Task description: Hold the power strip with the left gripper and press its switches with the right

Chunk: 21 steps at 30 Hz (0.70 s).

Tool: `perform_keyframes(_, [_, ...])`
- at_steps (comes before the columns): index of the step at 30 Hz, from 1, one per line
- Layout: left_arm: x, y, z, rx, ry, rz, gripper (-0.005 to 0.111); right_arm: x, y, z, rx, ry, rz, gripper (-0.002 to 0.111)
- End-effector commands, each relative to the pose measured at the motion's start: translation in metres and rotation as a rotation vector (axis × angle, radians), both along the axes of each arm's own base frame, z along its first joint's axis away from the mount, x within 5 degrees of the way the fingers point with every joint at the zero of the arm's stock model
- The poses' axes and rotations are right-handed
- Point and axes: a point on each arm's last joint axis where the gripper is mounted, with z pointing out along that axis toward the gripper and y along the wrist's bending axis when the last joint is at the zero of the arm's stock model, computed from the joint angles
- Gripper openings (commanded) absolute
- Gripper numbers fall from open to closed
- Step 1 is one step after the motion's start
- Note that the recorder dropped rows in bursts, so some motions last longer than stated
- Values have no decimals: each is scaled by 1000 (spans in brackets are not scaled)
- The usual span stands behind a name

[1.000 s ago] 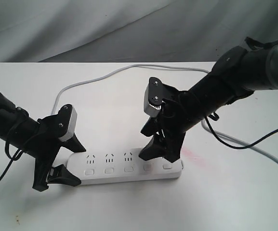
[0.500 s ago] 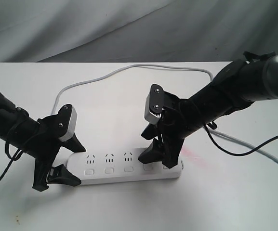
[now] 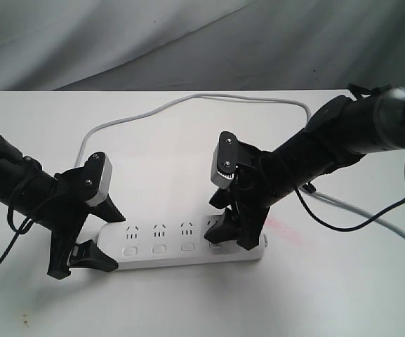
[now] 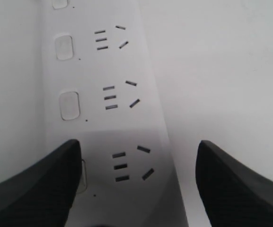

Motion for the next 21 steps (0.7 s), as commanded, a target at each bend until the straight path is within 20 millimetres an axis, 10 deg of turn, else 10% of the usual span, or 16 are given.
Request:
perform_keyframes(1, [1,-2,2,-7,-6,-5,42,0,-1,-2,-17,-10,2,63])
perform_keyframes(21, [1,-2,2,-7,-6,-5,42,2,-9,-21,-135,7,-32,63])
